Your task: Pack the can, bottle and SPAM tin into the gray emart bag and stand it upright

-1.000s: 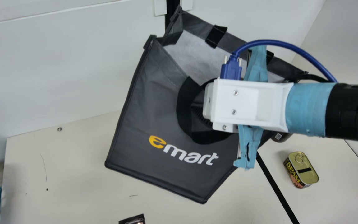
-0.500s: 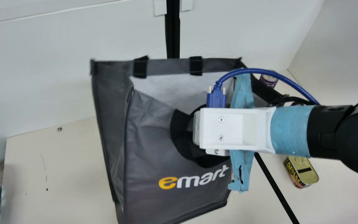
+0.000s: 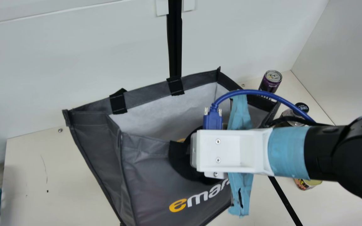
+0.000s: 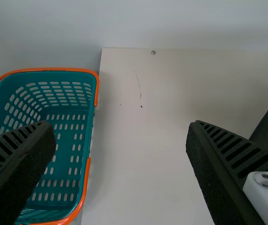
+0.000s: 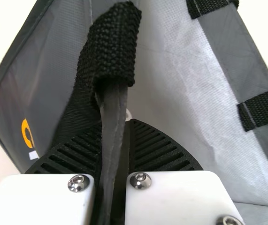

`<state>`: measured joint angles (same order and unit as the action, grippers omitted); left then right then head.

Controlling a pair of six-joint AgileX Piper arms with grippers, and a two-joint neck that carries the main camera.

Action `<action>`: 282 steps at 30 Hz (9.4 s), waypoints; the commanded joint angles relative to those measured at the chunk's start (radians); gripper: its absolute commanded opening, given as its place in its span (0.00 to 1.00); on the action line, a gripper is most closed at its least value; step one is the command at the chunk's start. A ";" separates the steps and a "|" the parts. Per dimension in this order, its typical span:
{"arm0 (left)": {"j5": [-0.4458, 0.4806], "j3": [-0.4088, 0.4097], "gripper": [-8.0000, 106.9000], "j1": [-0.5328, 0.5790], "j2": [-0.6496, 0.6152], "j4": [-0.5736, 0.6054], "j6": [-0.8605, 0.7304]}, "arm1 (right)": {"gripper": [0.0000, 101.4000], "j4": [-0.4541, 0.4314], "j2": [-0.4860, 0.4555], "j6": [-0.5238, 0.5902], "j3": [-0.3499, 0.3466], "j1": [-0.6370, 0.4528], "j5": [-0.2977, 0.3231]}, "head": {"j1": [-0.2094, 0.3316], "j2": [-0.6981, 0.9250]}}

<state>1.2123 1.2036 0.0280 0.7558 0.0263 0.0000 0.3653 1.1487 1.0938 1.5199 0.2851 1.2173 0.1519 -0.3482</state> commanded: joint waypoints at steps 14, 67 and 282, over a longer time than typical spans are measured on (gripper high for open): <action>0.000 0.000 0.85 0.000 0.000 0.000 0.000 | 0.66 -0.064 -0.076 -0.167 -0.038 0.139 0.003 | 0.023 -0.001; 0.000 0.000 0.85 0.000 0.000 0.000 0.000 | 0.94 -0.282 -0.189 -0.395 0.140 0.273 0.003 | 0.023 -0.001; -0.027 0.693 0.85 0.435 0.533 0.219 -0.299 | 0.94 -0.013 0.127 -0.482 -0.002 -0.841 0.004 | 0.023 -0.001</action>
<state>1.1865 1.8939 0.4505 1.2850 0.2478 -0.2999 0.3527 1.2757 0.6120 1.5177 -0.5554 1.2211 0.1519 -0.3467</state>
